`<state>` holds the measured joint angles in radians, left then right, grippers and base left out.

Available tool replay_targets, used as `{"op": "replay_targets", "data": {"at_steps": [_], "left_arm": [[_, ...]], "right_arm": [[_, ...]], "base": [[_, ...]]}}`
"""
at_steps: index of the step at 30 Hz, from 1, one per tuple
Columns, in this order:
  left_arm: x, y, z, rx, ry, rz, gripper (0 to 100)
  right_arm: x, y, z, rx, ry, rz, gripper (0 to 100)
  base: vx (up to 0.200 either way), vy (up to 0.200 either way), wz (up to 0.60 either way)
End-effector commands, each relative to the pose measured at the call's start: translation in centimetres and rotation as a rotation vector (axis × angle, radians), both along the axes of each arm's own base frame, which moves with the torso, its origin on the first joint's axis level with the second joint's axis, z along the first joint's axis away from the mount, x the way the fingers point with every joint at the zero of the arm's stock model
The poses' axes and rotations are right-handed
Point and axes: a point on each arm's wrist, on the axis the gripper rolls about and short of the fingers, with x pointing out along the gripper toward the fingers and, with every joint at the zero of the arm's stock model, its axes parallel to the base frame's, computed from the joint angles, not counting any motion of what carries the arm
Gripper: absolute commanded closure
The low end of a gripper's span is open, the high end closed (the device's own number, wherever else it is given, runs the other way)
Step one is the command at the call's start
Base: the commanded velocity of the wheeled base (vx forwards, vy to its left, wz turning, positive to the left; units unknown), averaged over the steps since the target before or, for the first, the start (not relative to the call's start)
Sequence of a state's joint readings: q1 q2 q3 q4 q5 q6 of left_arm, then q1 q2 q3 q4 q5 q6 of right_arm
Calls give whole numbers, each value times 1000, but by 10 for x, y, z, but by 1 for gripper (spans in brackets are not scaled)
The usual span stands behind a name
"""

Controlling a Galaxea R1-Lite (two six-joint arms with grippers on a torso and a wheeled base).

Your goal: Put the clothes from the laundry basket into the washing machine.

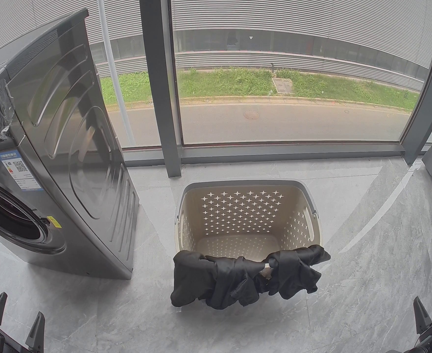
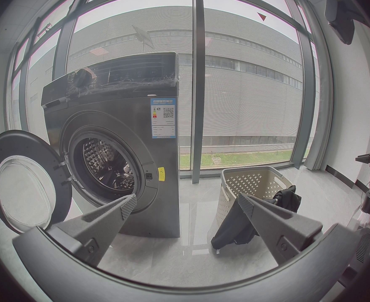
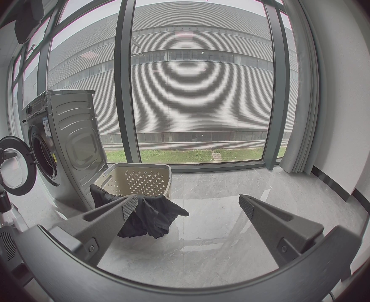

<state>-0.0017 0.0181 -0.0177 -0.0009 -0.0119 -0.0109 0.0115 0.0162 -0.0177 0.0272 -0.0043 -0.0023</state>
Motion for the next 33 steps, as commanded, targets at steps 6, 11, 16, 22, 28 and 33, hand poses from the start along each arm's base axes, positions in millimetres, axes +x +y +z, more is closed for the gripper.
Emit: {"op": "replay_targets", "data": {"at_steps": [6, 11, 16, 22, 28, 33], "left_arm": [[0, 0, -5, 0, 0, 0, 0], [0, 0, -5, 0, 0, 0, 0], [0, 0, -5, 0, 0, 0, 0], [0, 0, -5, 0, 0, 0, 0], [0, 0, -5, -1, 0, 0, 0], [0, 0, -5, 3, 0, 3, 0]], "right_arm": [[-1, 0, -2, -1, -9, 0, 0], [-1, 0, -2, -1, -9, 0, 0], [-1, 0, -2, -1, -9, 0, 0], [-1, 0, -2, -1, -9, 0, 0], [-1, 0, -2, -1, -9, 0, 0], [-1, 0, -2, -1, -10, -1, 0]], "base": [[0, 0, 0], [0, 0, 0], [0, 0, 0], [0, 0, 0], [0, 0, 0], [0, 0, 0]]}}
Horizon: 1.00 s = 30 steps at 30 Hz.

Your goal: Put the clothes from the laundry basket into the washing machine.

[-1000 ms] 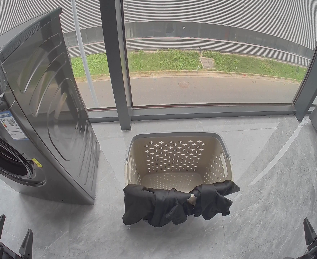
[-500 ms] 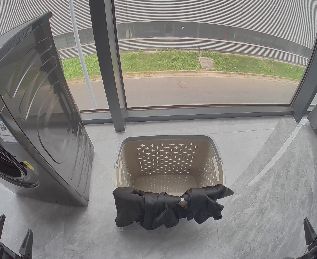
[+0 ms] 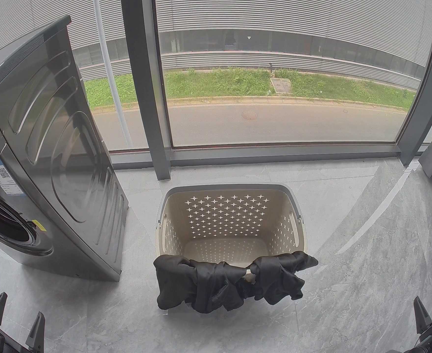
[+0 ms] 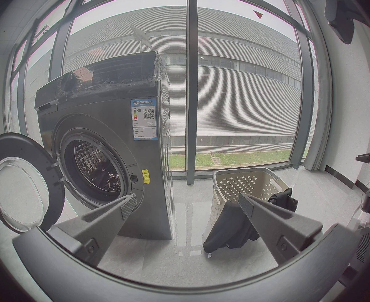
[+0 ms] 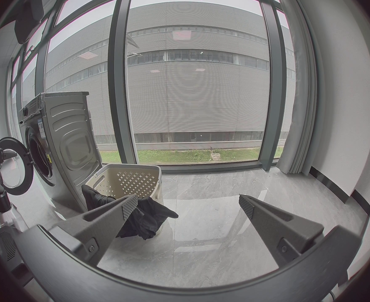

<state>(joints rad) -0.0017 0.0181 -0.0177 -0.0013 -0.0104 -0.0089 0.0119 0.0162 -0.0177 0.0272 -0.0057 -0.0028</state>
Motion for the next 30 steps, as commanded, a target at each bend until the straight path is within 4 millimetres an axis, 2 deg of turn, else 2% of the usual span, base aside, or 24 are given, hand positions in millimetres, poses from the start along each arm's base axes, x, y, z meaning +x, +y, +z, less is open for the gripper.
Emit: {"op": "replay_targets", "data": {"at_steps": [1, 21, 27, 30], "left_arm": [[0, 0, -5, 3, 1, 1, 0], [0, 0, -5, -2, -1, 1, 0], [0, 0, -5, -2, -1, 0, 0], [0, 0, -5, 1, 1, 3, 0]], "right_arm": [[-1, 0, -2, 0, -10, 0, 0], [-1, 0, -2, 1, -10, 0, 0], [-1, 0, -2, -2, -10, 0, 0], [-1, 0, -2, -2, -9, 0, 0]], "base": [[0, 0, 0], [0, 0, 0], [200, 0, 0], [0, 0, 0]]}}
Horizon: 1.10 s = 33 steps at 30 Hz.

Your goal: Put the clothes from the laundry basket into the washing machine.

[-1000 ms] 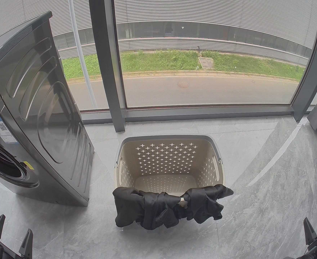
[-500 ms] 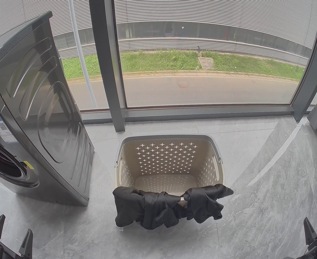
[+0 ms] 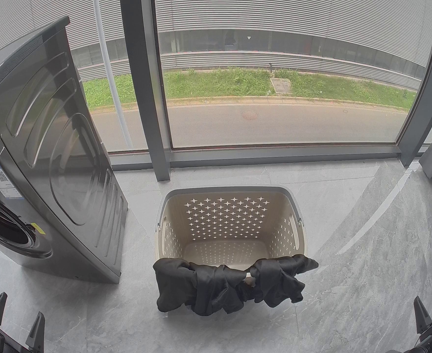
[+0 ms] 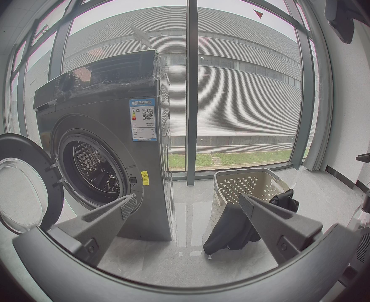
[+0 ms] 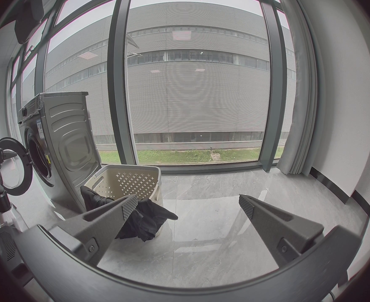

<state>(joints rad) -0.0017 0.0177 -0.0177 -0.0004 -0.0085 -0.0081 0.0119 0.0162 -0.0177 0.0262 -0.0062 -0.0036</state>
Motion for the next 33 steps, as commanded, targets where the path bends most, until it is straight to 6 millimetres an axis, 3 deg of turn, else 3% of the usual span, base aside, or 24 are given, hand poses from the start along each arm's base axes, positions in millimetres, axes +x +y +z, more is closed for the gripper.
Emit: {"op": "replay_targets", "data": {"at_steps": [1, 29, 31, 33], "left_arm": [[0, 0, -5, 0, 0, 1, 0], [0, 0, -5, -3, 0, 1, 0], [0, 0, -5, -3, 2, 1, 0], [0, 0, -5, -4, 2, -2, 0]], "right_arm": [[-1, 0, -2, -1, -9, 0, 0], [-1, 0, -2, -13, -11, 13, 0], [-5, 0, 15, -22, -76, 12, 0], [-13, -1, 76, -1, -180, 12, 0]], "base": [[0, 0, 0], [0, 0, 0], [0, 0, 0], [0, 0, 0]]}}
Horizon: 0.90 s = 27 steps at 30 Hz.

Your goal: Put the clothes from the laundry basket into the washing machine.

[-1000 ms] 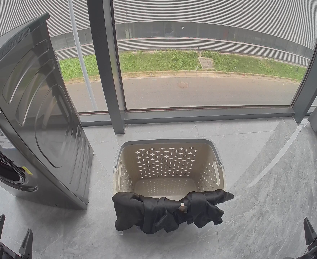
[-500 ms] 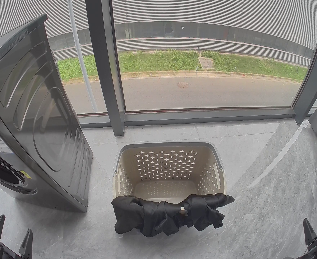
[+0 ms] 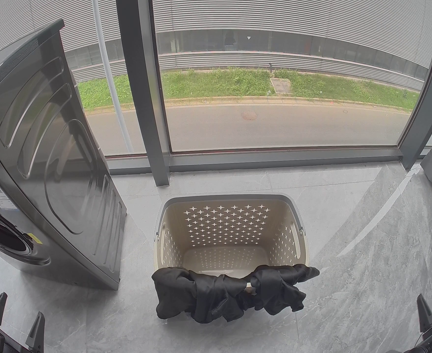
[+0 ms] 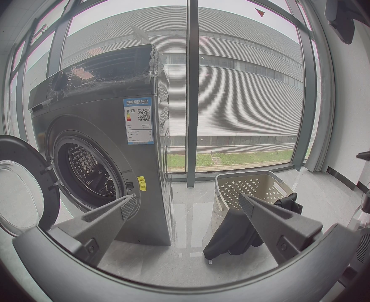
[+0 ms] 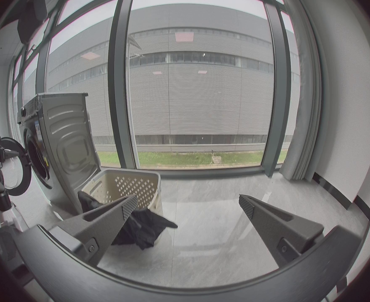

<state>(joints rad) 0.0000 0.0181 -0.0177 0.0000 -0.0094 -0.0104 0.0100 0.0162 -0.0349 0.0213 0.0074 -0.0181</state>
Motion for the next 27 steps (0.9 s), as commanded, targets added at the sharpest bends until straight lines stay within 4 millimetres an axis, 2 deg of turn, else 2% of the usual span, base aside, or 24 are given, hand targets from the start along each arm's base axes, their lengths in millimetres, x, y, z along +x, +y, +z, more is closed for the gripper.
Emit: {"op": "replay_targets", "data": {"at_steps": [1, 2, 3, 4, 5, 8, 9, 10, 12, 17, 19, 21, 23, 27], "left_arm": [[0, 0, -5, -2, 0, -3, 0], [0, 0, -5, 0, 1, -3, 0], [0, 0, -5, 3, 0, 2, 0], [0, 0, -5, 3, 0, 0, 0], [0, 0, -5, 3, 0, 2, 0], [0, 0, -5, -8, 1, -8, 0], [0, 0, -5, -8, 1, -8, 0], [0, 0, -5, -8, 1, -9, 0], [0, 0, -5, 1, 1, -11, 0], [0, 0, -5, 0, 1, -11, 0], [0, 0, -5, -2, 1, -9, 0], [0, 0, -5, -6, 1, -9, 0], [0, 0, -5, -8, 1, -9, 0], [0, 0, -5, -6, 0, -4, 0]], "right_arm": [[-7, -1, 94, 18, -156, 10, 0], [-5, -1, 103, 18, -151, 14, 0], [2, -1, 122, 17, -137, 37, 0], [2, -1, 123, 17, -135, 42, 0], [18, 0, 125, 12, -51, 78, 0], [64, 6, 109, 16, 192, 172, 0], [64, 6, 109, 16, 192, 172, 0], [89, 13, 99, 29, 290, 234, 0], [115, 21, 89, 103, 377, 287, 0], [164, 46, 70, 173, 489, 359, 0], [169, 48, 66, 170, 499, 361, 0], [188, 55, 52, 157, 540, 343, 0], [195, 58, 46, 143, 556, 325, 0], [201, 68, 38, 117, 589, 317, 0]], "base": [[0, 0, 0], [0, 0, 0], [0, 0, 0], [0, 0, 0], [0, 0, 0], [0, 0, 0], [0, 0, 0], [0, 0, 0], [0, 0, 0], [0, 0, 0], [-100, 0, 0], [-200, 0, 0], [-200, 0, 0], [-200, 0, 0]]}}
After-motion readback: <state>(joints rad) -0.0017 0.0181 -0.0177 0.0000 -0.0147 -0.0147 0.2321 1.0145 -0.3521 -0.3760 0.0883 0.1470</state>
